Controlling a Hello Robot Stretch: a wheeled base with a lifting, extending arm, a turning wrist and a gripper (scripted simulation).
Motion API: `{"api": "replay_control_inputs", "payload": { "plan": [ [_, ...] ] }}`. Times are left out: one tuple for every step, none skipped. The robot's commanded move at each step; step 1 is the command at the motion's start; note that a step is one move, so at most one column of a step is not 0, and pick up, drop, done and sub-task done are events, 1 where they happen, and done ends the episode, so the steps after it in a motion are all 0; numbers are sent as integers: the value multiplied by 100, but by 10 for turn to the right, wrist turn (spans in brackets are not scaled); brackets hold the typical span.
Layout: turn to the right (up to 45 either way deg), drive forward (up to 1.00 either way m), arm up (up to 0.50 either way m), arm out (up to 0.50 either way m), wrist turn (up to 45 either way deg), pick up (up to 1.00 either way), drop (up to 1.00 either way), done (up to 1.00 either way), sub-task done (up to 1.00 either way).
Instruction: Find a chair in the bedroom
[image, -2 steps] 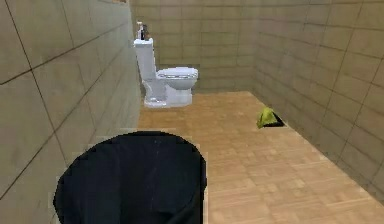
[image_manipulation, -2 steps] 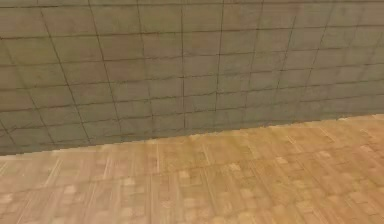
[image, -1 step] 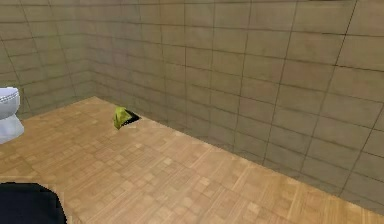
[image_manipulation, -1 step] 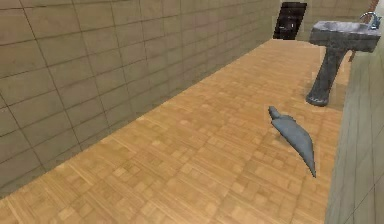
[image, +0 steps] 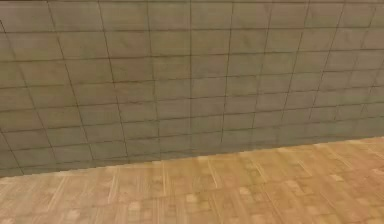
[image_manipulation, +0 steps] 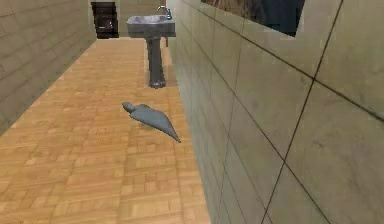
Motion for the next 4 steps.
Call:
{"api": "replay_control_inputs", "payload": {
  "plan": [
    [210, 0, 0, 0, 0, 0, 0, 0, 0],
    [0, 30, 0, 0, 0, 0, 0, 0, 0],
    [420, 0, 0, 0, 0, 0, 0, 0, 0],
    [0, 100, 0, 0, 0, 0, 0, 0, 0]
  ]
}}
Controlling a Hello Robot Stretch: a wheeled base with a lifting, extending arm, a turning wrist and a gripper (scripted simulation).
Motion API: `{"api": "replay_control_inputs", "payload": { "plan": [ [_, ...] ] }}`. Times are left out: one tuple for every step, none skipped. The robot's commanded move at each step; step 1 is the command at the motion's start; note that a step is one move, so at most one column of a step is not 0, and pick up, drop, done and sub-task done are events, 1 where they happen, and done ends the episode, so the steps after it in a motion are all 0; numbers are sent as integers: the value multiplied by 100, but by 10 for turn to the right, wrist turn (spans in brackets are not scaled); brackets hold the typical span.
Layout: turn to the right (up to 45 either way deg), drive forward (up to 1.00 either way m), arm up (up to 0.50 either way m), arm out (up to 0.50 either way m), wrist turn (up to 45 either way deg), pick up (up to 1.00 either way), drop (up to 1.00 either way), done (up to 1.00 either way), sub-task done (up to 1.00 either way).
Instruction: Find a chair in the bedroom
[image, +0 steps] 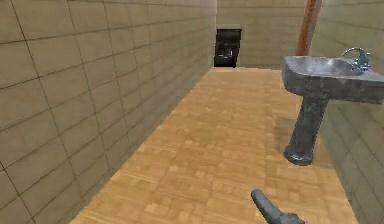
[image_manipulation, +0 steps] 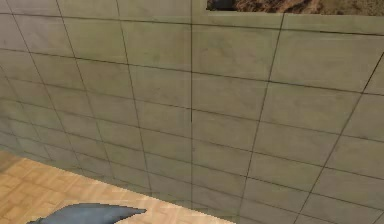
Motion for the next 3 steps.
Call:
{"api": "replay_control_inputs", "payload": {
  "plan": [
    [90, 0, 0, 0, 0, 0, 0, 0, 0],
    [0, 20, 0, 0, 0, 0, 0, 0, 0],
    [-60, 0, 0, 0, 0, 0, 0, 0, 0]
  ]
}}
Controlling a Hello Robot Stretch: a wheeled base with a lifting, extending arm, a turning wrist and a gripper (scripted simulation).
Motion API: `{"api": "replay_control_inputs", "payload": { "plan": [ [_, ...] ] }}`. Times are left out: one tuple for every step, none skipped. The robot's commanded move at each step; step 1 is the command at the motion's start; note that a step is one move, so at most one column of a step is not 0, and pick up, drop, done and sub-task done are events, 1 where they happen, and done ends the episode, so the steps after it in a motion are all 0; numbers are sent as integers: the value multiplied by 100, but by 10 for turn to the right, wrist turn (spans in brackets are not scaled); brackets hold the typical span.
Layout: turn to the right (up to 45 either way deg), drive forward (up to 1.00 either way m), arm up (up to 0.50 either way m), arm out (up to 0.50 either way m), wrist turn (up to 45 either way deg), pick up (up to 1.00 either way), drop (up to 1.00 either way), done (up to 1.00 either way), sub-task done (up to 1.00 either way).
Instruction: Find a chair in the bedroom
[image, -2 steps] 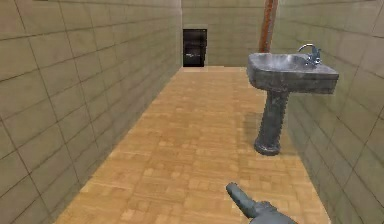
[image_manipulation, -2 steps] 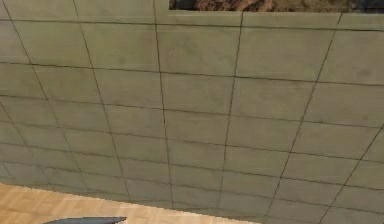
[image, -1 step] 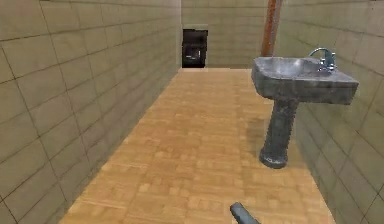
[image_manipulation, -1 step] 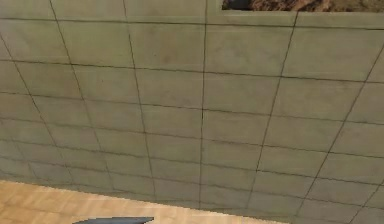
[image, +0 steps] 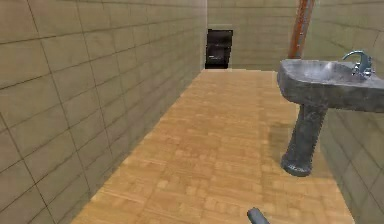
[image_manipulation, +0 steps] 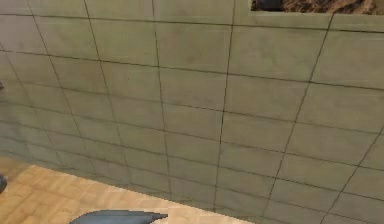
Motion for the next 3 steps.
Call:
{"api": "replay_control_inputs", "payload": {
  "plan": [
    [0, 100, 0, 0, 0, 0, 0, 0, 0],
    [-60, 0, 0, 0, 0, 0, 0, 0, 0],
    [0, 45, 0, 0, 0, 0, 0, 0, 0]
  ]
}}
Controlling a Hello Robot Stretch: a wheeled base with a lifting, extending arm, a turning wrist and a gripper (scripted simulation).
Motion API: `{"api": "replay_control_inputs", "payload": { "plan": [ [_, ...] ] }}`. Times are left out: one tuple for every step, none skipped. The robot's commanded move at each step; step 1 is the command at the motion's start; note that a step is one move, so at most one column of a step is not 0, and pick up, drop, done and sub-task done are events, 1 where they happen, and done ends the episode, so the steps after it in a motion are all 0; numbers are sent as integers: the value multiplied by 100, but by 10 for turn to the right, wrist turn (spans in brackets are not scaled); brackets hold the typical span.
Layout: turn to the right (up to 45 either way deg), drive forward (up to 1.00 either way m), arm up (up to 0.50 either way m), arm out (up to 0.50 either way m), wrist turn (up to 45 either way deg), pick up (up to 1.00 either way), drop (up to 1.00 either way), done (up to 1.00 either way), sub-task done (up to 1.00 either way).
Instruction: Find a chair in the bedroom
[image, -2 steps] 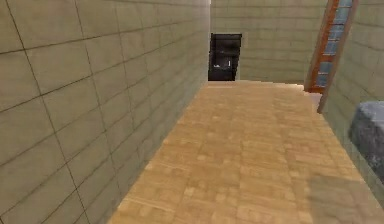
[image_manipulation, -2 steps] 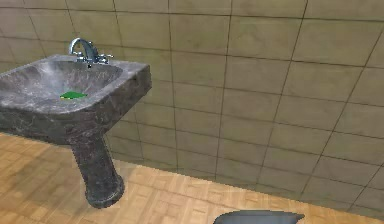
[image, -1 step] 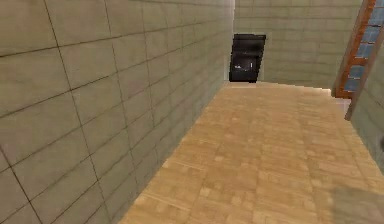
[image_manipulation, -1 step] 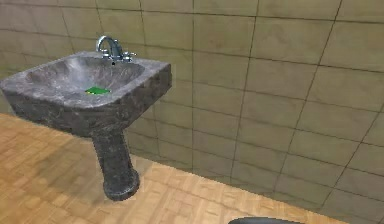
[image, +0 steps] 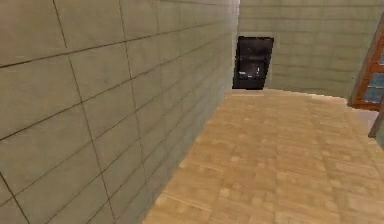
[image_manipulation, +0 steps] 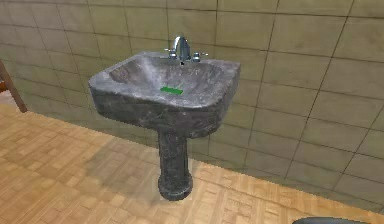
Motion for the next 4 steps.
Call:
{"api": "replay_control_inputs", "payload": {
  "plan": [
    [180, 0, 0, 0, 0, 0, 0, 0, 0],
    [0, 90, 0, 0, 0, 0, 0, 0, 0],
    [240, 0, 0, 0, 0, 0, 0, 0, 0],
    [0, 100, 0, 0, 0, 0, 0, 0, 0]
  ]
}}
